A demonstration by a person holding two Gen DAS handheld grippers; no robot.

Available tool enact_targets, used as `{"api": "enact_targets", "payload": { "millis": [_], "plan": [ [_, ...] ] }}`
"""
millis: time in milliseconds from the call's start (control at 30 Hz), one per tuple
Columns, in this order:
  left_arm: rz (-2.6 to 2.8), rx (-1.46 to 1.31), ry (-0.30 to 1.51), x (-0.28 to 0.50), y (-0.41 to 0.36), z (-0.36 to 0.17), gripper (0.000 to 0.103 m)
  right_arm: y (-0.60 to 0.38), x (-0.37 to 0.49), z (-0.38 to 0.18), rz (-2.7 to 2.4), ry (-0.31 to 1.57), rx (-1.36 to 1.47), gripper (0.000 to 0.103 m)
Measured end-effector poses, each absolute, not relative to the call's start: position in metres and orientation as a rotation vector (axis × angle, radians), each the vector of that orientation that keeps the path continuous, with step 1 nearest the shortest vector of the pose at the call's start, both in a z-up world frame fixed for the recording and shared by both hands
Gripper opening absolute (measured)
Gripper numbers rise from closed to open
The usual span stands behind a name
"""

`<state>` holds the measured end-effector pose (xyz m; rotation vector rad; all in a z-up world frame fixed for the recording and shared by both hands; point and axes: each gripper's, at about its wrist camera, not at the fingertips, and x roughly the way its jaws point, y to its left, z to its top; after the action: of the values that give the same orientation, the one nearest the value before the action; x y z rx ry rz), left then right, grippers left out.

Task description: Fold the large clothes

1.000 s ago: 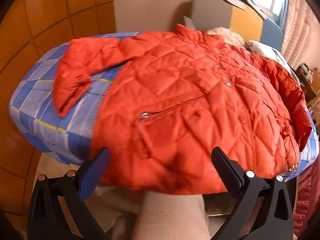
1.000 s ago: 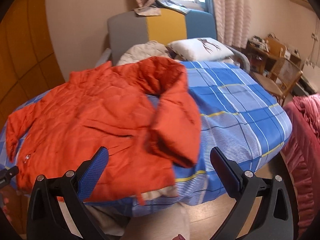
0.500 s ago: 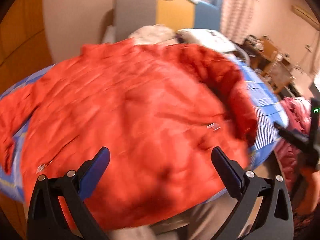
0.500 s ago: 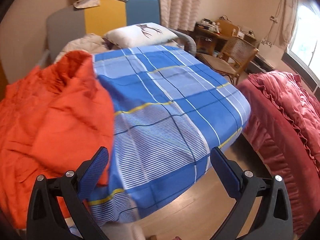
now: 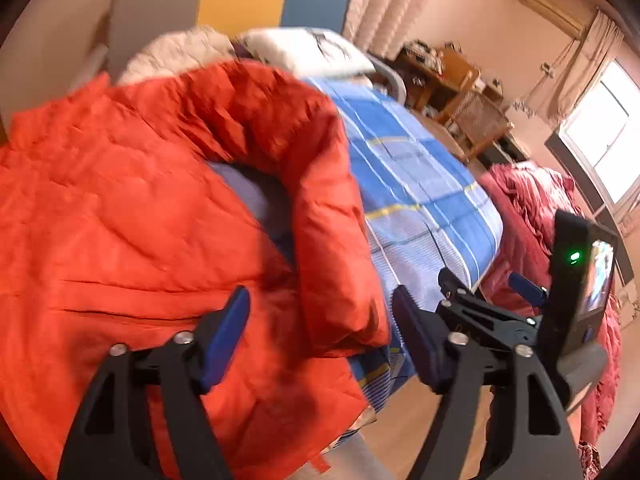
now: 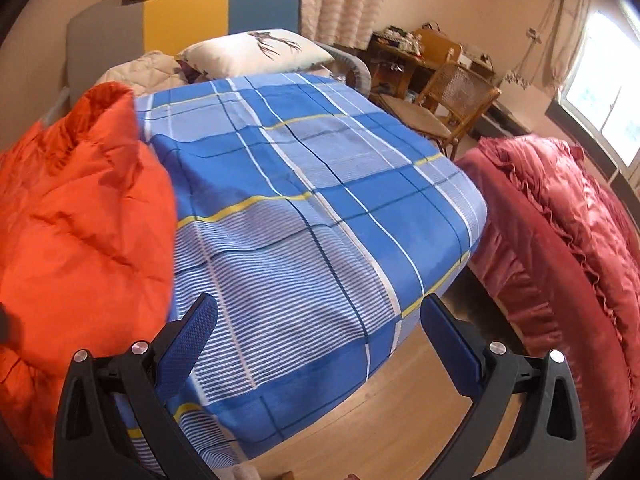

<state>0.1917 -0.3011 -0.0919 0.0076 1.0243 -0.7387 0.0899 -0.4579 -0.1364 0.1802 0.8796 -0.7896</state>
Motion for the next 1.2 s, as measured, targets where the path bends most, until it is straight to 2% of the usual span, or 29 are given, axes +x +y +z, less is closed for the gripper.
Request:
{"api": "enact_targets", "payload": {
  "millis": [100, 167, 267, 367, 767, 1200],
  "plan": [
    [-0.781, 0.010, 1.071, 0.194, -0.313, -0.108, 0.045, -0.459, 0.091, -0.140, -0.797, 0.889, 0.177, 0.100],
    [-0.803, 0.025, 1.078, 0.193, -0.319, -0.113, 0.022, -0.459, 0.092, -0.142, -0.792, 0.895, 0.176, 0.100],
    [-0.836, 0.038, 1.076, 0.196, -0.318, -0.108, 0.012, -0.457, 0.093, -0.143, -0.781, 0.891, 0.184, 0.100],
    [-0.846, 0.021, 1.075, 0.205, -0.305, -0.096, 0.008, -0.453, 0.097, -0.143, -0.755, 0.890, 0.190, 0.100],
    [-0.668, -0.055, 0.939, 0.277, -0.174, -0.039, 0.007, -0.417, 0.129, -0.134, -0.648, 0.861, 0.124, 0.100],
    [-0.361, -0.185, 0.935, 0.344, -0.032, -0.076, 0.007, -0.374, 0.185, -0.119, -0.531, 0.788, 0.046, 0.100]
  ]
}}
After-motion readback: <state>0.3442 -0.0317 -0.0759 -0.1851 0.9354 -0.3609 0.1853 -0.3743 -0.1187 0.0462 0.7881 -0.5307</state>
